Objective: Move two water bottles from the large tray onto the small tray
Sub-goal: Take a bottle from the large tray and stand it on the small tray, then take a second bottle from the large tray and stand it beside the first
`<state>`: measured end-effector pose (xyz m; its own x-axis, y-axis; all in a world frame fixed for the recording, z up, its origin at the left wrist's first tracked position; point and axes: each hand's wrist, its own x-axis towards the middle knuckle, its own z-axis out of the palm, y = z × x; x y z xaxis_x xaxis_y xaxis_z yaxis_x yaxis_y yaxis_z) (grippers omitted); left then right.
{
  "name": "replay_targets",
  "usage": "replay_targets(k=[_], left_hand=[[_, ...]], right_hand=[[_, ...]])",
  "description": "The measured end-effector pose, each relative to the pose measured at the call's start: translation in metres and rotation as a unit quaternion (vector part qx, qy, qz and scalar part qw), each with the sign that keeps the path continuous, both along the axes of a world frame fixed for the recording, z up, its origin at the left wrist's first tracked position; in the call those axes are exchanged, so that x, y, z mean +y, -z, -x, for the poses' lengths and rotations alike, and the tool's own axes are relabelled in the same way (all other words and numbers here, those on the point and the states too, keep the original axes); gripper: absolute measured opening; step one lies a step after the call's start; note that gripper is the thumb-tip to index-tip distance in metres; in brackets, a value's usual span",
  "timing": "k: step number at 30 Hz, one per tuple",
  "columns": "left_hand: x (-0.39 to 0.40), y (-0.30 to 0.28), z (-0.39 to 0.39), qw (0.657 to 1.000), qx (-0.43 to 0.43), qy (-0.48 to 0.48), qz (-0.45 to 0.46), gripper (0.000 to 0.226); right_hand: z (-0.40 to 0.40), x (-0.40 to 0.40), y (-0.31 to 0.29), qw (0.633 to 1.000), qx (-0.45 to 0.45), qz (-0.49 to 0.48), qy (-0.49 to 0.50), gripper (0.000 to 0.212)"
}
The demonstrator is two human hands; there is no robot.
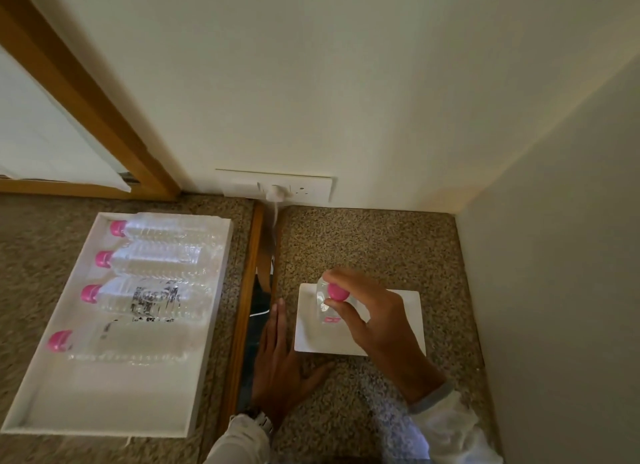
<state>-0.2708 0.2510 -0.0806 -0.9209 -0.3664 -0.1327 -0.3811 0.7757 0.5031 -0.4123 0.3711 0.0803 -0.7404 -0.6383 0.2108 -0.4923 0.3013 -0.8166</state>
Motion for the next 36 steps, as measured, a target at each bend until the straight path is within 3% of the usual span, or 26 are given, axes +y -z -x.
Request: replay_targets(k=[15, 22, 29, 36], left_hand=[[0.000, 0.003, -0.001, 1.000, 0.009, 0.014, 0.027, 0.118], [0.000, -0.005, -0.002, 0.997, -0.013, 0.027, 0.069, 0.114], [-0.010, -0.026, -0.027, 0.996, 0.004, 0.027, 0.090, 0.113], [-0.039, -0.057, -0.068, 0.991, 0.039, 0.002, 0.131, 0.111]], right_hand=[[0.002, -0.001, -0.004, 0.998, 0.002, -0.047, -0.041, 0.039], [0.002, 0.000, -0.019, 0.994, 0.028, -0.100, -0.041, 0.059], [-0.013, -0.014, -0.066, 0.992, 0.122, -0.020, 0.006, 0.060], [-0.047, -0.061, -0.093, 0.989, 0.147, 0.024, -0.006, 0.054]])
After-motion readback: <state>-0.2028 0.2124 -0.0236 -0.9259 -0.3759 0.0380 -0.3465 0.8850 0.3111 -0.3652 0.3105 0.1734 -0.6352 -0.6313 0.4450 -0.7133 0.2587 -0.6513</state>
